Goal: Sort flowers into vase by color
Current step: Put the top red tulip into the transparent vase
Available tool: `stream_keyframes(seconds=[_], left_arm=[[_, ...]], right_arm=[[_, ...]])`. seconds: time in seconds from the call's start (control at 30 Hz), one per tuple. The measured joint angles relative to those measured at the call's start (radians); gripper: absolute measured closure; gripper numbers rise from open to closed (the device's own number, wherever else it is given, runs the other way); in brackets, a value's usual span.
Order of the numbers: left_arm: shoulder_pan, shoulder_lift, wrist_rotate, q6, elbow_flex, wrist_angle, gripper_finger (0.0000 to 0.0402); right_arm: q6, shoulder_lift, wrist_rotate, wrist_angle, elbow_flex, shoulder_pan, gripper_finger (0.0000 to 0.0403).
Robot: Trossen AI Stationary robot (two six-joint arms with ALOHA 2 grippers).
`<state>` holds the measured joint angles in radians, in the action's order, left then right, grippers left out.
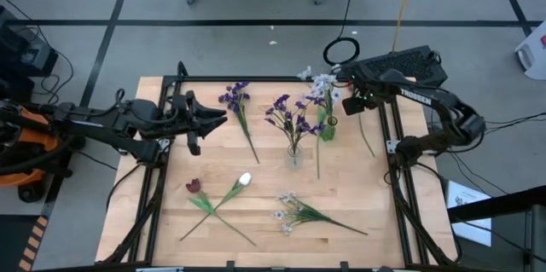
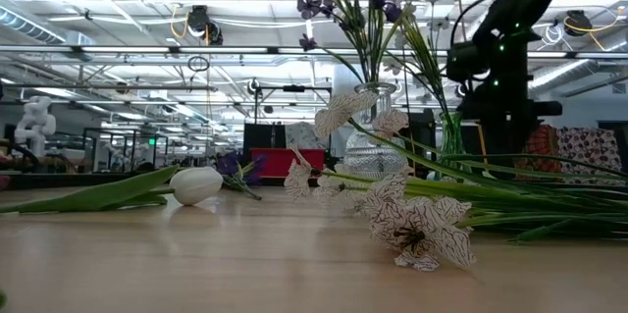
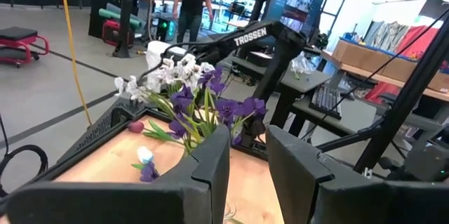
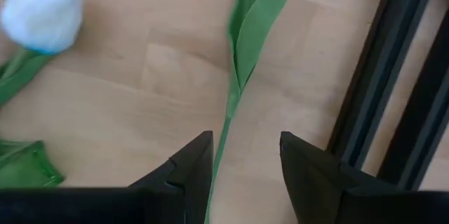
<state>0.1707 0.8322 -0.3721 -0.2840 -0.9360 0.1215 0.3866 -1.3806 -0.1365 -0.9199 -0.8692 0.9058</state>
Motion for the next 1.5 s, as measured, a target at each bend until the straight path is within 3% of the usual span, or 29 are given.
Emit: stream_keyframes(seconds=[0.4,0.53,0.9,1.27,1.5], left_arm=[[0.0,0.017,0.0,-0.039,0.0,-0.001,0.0302],[0.0,0.017,0.0,-0.05,0.0,-0.001,0.0302],[0.008,0.017,0.0,-0.052,0.0,-0.008,0.0302],[0.009,0.017,0.0,-0.076,0.0,-0.008,0.0302],[0.009,0.017,0.0,-0.076,0.0,-0.008,0.0302]], right_arm=[[-0.01,-0.12,0.103,0.117,0.071,0.047,0.0248],[-0.001,-0.117,0.057,0.152,0.089,0.022,0.0256],[0.035,-0.115,0.064,0.143,0.092,0.021,0.0397],[0.08,-0.115,0.064,0.094,0.092,0.01,0.0385],[0.104,-0.114,0.064,0.106,0.097,0.008,0.0339]])
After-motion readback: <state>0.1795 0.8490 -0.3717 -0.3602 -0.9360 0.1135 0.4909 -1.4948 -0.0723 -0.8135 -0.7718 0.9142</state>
